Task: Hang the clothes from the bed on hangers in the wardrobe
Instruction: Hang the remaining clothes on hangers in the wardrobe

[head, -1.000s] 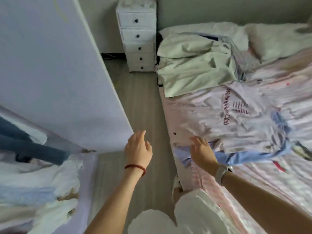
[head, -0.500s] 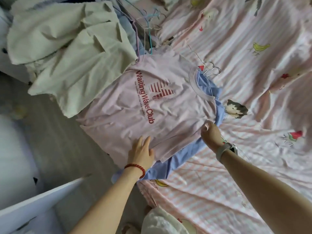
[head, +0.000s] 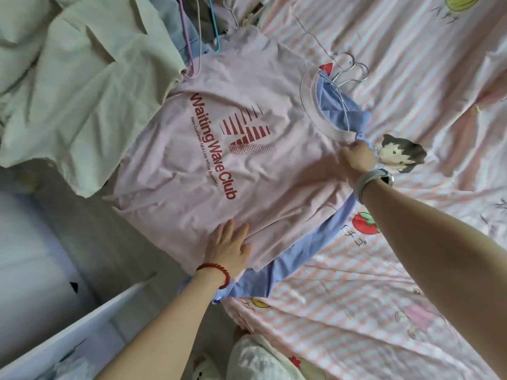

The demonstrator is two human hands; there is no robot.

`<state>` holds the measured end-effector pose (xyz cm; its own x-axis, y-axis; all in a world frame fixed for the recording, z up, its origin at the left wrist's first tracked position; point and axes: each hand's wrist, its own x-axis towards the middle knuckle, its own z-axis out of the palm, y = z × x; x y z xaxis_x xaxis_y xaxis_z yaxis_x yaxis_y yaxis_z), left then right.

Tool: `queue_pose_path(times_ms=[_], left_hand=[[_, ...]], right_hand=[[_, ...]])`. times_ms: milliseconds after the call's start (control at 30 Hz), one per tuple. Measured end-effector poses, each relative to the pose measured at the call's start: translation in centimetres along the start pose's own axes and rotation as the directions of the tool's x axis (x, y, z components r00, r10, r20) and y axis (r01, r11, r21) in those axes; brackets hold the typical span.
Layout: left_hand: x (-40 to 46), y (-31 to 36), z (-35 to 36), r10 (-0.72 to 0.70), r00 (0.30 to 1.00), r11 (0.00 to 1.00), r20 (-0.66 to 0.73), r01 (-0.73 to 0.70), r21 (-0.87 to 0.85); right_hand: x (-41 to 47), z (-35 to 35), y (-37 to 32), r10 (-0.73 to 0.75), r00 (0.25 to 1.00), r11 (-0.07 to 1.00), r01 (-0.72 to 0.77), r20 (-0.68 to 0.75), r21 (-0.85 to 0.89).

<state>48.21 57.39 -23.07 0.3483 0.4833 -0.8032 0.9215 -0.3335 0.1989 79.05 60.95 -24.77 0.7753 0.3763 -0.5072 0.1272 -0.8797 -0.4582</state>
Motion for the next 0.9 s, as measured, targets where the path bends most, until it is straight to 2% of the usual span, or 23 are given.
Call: queue_pose_path(times_ms=[133, 200, 300, 400, 500, 567, 800, 900], left_hand=[[0.1, -0.1, -1.1, 0.003, 0.997, 0.998, 0.074, 0.002, -0.065], [0.0, 0.3, -2.3, -0.005, 0.999, 0.984, 0.034, 0.011, -0.180], [0.2, 1.6, -5.5, 0.019, 0.971, 0.968, -0.239, -0.077, -0.237], [1.3, 3.4, -10.3, 0.111, 0.848, 0.958, -0.518, -0.230, -0.171], [2.6, 5.6, -14.5, 0.248, 0.741, 0.950, -0.624, -0.314, 0.005], [3.4, 6.9, -16.4, 0.317, 0.738, 0.943, -0.595, -0.310, 0.119], [5.8, 9.9, -19.5, 0.378, 0.878, 0.892, -0.292, -0.262, 0.368], [6.4, 10.9, -19.7, 0.428, 0.876, 0.840, -0.223, -0.294, 0.456]], right_hand=[[-2.2, -0.5, -1.8, -0.111, 0.993, 0.985, 0.116, -0.047, 0.126], [-3.6, 0.0, -1.8, -0.126, 0.990, 0.960, 0.136, -0.056, 0.245], [-6.6, -0.1, -0.1, -0.117, 0.993, 0.932, 0.119, -0.027, 0.341], [-10.3, -1.0, 2.9, -0.193, 0.981, 0.918, 0.189, -0.025, 0.349], [-13.4, -2.3, 4.9, -0.279, 0.960, 0.890, 0.264, -0.013, 0.373], [-14.8, -3.4, 5.3, -0.315, 0.949, 0.880, 0.304, -0.030, 0.365], [-17.4, -5.9, 8.9, -0.385, 0.923, 0.858, 0.368, -0.024, 0.358], [-17.9, -6.1, 9.7, -0.395, 0.918, 0.854, 0.376, -0.020, 0.360]])
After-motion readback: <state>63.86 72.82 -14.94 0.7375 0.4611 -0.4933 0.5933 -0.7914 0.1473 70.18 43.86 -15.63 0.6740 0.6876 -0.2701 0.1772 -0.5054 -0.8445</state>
